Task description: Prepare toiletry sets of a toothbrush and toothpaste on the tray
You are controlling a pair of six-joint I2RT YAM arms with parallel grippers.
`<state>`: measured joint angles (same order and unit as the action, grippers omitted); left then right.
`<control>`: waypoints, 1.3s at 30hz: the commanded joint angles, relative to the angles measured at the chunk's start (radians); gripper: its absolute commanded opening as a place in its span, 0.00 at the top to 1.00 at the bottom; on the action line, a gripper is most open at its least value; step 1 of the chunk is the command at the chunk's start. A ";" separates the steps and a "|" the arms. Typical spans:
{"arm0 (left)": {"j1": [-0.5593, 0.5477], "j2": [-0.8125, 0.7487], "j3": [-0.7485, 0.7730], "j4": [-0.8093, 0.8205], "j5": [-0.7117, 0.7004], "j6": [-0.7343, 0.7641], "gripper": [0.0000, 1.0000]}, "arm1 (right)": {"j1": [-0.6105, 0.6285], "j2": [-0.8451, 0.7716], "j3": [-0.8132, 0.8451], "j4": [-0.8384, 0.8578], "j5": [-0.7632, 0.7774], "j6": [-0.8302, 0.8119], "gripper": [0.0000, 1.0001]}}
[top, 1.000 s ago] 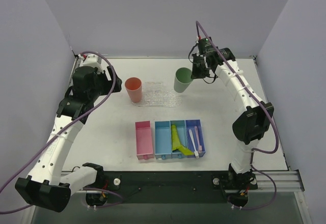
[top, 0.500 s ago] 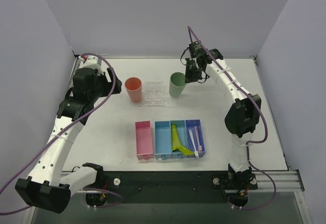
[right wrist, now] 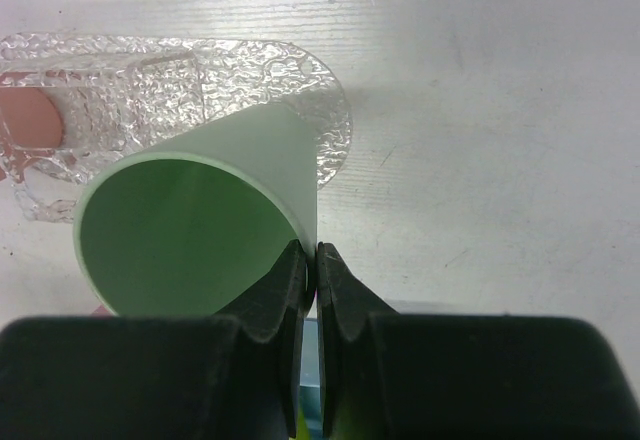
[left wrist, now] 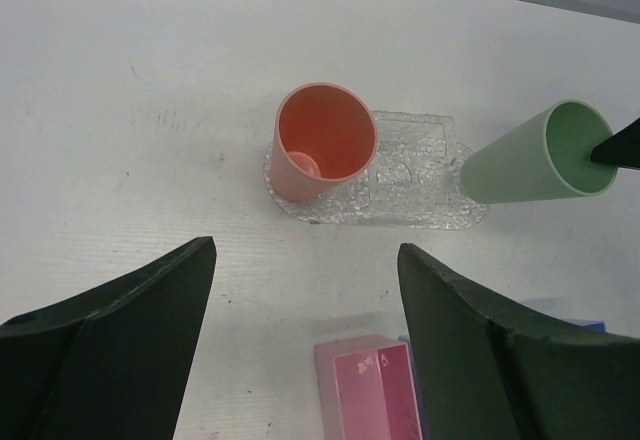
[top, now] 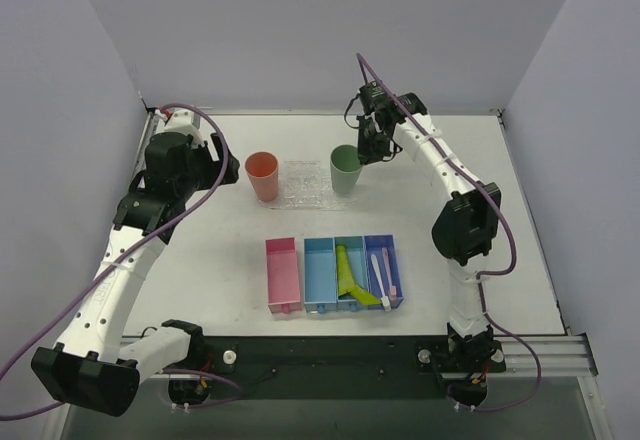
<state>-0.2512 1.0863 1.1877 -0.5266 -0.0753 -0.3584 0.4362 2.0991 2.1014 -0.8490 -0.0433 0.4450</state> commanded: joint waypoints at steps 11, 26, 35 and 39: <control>0.013 0.014 0.024 0.025 -0.024 0.013 0.16 | 0.012 0.088 0.123 -0.093 0.034 0.011 1.00; 0.024 0.029 0.026 0.031 -0.026 0.013 0.16 | 0.013 0.125 0.137 -0.105 0.040 0.006 1.00; 0.024 0.035 0.026 0.033 -0.026 0.012 0.16 | 0.024 0.142 0.144 -0.124 0.071 -0.003 1.00; 0.026 0.035 0.029 0.033 -0.026 0.012 0.16 | 0.024 0.144 0.146 -0.125 0.072 -0.003 1.00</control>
<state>-0.2333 1.1172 1.1877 -0.5266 -0.0940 -0.3546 0.4534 2.2356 2.2093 -0.9291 -0.0040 0.4446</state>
